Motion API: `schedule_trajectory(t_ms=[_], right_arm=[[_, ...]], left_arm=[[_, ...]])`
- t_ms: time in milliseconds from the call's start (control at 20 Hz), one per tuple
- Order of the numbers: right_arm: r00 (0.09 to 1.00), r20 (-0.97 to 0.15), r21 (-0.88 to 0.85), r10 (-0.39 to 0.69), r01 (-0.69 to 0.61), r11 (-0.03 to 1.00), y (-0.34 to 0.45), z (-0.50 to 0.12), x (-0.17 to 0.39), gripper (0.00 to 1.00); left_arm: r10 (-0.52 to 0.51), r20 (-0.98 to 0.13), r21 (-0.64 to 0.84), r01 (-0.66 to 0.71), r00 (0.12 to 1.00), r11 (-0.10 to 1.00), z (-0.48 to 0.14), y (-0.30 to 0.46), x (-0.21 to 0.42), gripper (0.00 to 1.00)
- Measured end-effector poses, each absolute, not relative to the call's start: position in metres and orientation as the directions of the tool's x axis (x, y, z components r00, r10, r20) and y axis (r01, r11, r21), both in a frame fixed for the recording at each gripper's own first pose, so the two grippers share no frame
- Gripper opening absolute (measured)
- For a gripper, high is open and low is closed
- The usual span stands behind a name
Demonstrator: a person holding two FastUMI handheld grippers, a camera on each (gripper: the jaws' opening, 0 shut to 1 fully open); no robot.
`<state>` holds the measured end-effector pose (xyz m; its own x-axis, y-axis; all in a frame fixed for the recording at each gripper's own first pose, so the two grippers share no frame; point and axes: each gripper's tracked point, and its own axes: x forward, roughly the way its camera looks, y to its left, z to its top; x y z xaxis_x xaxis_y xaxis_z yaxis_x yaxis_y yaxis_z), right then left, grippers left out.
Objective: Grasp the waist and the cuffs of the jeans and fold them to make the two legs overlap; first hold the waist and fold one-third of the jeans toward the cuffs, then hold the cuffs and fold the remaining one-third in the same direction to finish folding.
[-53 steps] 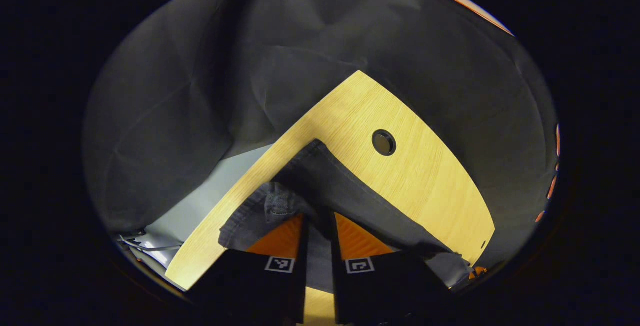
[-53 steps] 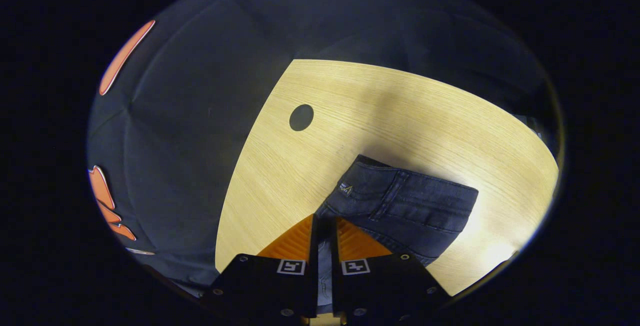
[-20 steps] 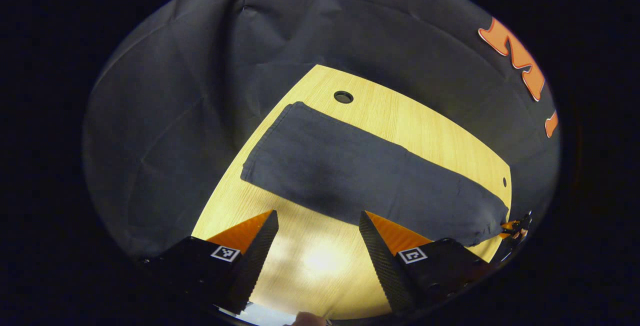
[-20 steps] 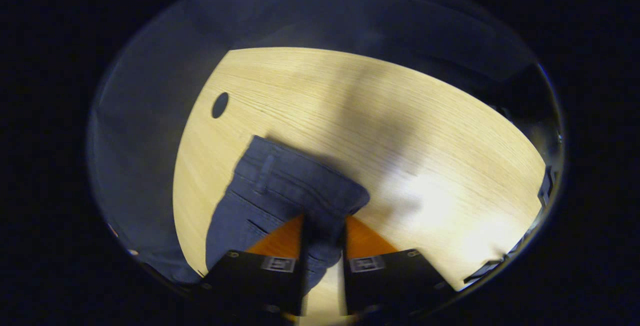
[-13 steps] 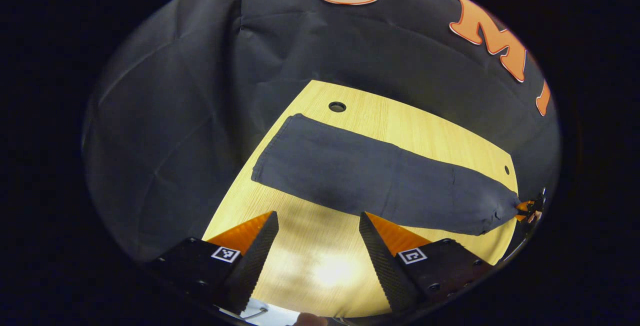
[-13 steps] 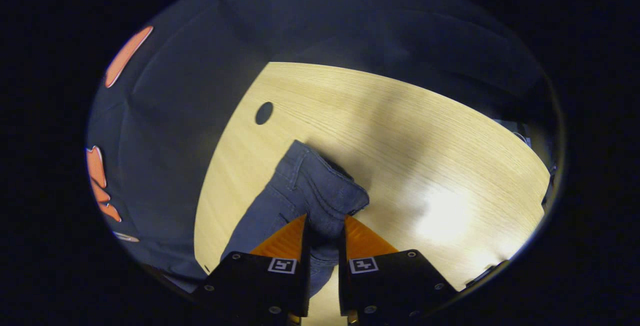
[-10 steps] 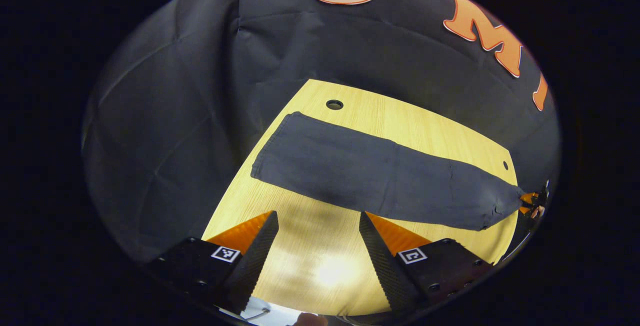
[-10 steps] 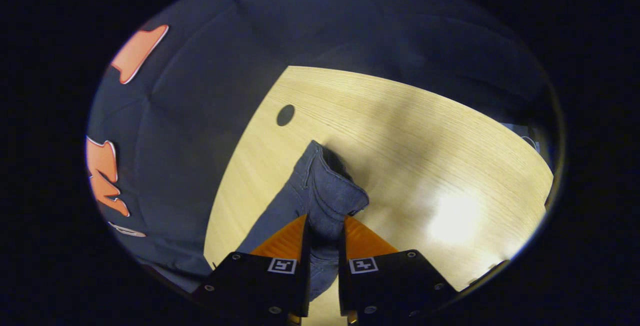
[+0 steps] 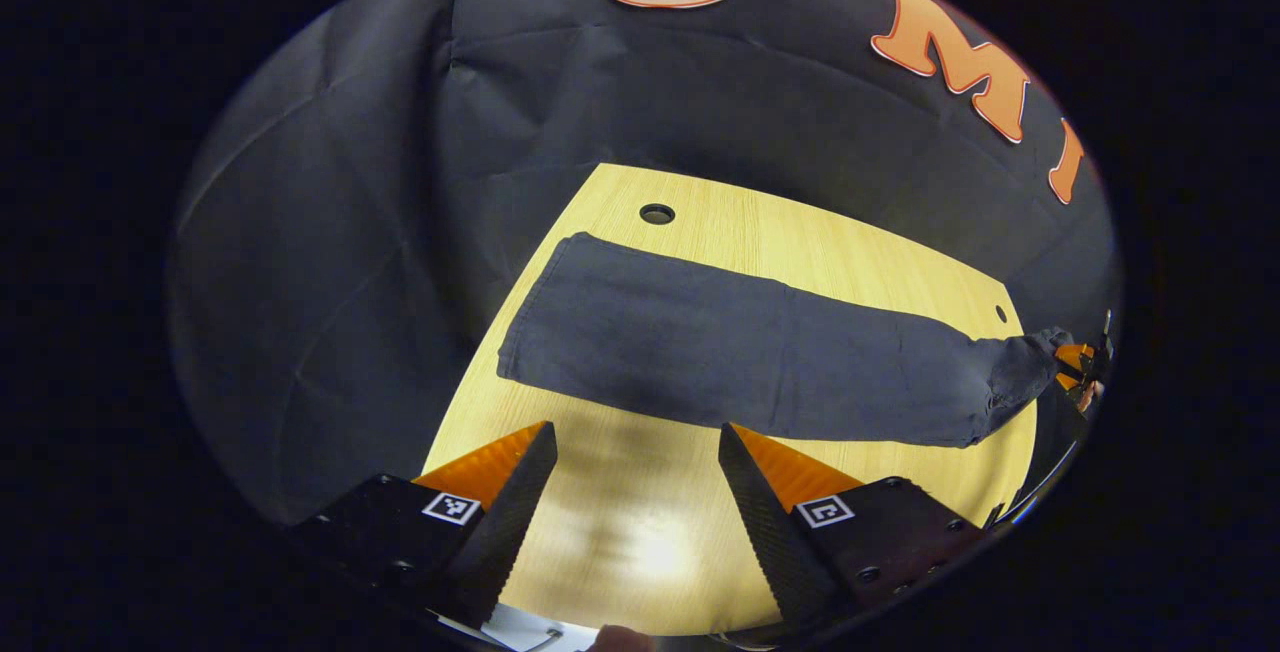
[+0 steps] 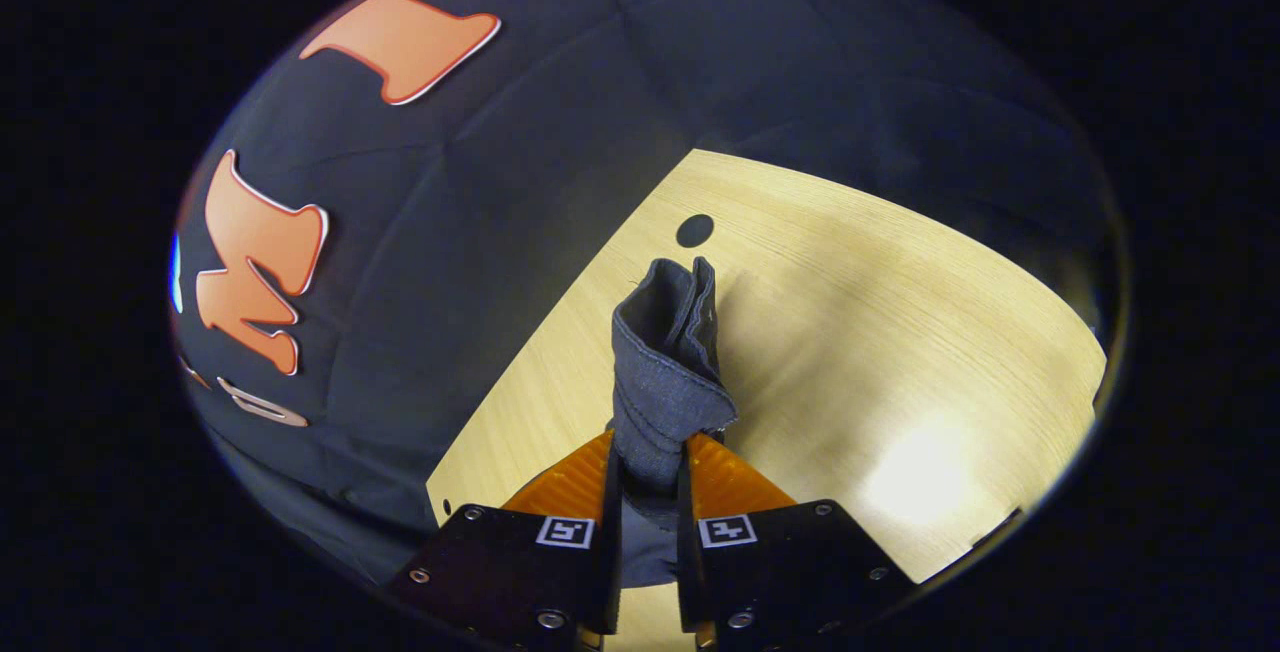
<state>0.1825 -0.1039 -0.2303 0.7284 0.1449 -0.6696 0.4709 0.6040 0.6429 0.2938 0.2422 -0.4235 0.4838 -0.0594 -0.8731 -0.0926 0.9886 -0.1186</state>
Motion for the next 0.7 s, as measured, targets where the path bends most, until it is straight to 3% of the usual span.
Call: schedule_trajectory(t_ms=[700], right_arm=[[0.746, -0.620, 0.642, 0.243, 0.305, 0.704, 0.035, -0.178, 0.186, 0.24]], left_arm=[[-0.100, -0.871, -0.169, -0.101, 0.481, 0.980, -0.422, 0.244, 0.284, 0.99]])
